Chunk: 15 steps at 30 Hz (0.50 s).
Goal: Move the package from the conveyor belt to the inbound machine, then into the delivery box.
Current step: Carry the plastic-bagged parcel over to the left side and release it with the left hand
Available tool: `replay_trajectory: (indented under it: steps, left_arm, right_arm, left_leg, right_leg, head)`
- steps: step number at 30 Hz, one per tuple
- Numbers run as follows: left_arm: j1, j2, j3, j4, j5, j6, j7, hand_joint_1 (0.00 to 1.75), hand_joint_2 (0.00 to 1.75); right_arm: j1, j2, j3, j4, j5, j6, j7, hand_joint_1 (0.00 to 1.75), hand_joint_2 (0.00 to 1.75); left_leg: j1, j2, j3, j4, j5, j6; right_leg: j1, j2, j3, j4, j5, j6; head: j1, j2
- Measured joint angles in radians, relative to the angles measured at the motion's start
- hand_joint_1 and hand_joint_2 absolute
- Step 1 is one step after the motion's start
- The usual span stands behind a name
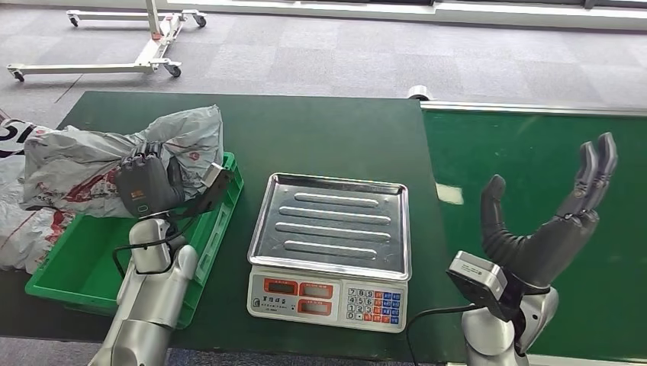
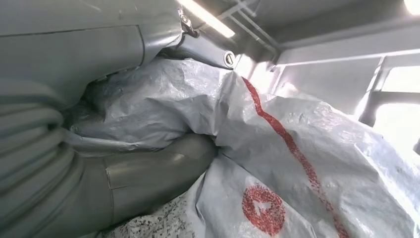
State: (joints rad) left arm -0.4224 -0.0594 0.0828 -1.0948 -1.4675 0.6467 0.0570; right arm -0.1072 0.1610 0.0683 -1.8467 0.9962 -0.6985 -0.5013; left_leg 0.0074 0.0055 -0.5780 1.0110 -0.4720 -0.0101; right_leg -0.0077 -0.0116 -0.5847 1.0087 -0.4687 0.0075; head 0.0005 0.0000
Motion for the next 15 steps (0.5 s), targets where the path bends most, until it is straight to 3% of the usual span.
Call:
replay_trajectory:
  steps: [3, 7, 15]
  left_arm:
    - [-0.037, 0.020, 0.026, 0.109, -0.009, 0.004, 0.023, 1.75, 1.75]
    - [-0.076, 0.044, 0.059, 0.248, -0.012, 0.004, 0.047, 0.09, 1.75]
    - [-0.132, 0.063, 0.096, 0.392, -0.010, 0.004, 0.063, 0.09, 1.75]
  right_arm:
    - [0.000, 0.000, -0.001, 0.000, -0.005, 0.000, -0.001, 0.00, 1.75]
    - [0.000, 0.000, -0.003, 0.000, -0.014, 0.000, 0.001, 0.00, 1.75]
    - [0.000, 0.000, -0.004, 0.000, -0.030, 0.000, -0.013, 0.00, 1.75]
  left_leg:
    - [0.001, 0.000, 0.000, 0.000, 0.000, 0.000]
    - [0.001, 0.000, 0.000, 0.000, 0.000, 0.000]
    - [0.000, 0.000, 0.001, 0.000, 0.000, 0.000]
  right_leg:
    - [0.000, 0.000, 0.000, 0.000, 0.000, 0.000]
    - [-0.001, 0.000, 0.000, 0.000, 0.000, 0.000]
    - [-0.001, 0.000, 0.001, 0.000, 0.000, 0.000]
  head:
    - [0.000, 0.000]
    - [0.000, 0.000]
    - [0.000, 0.000]
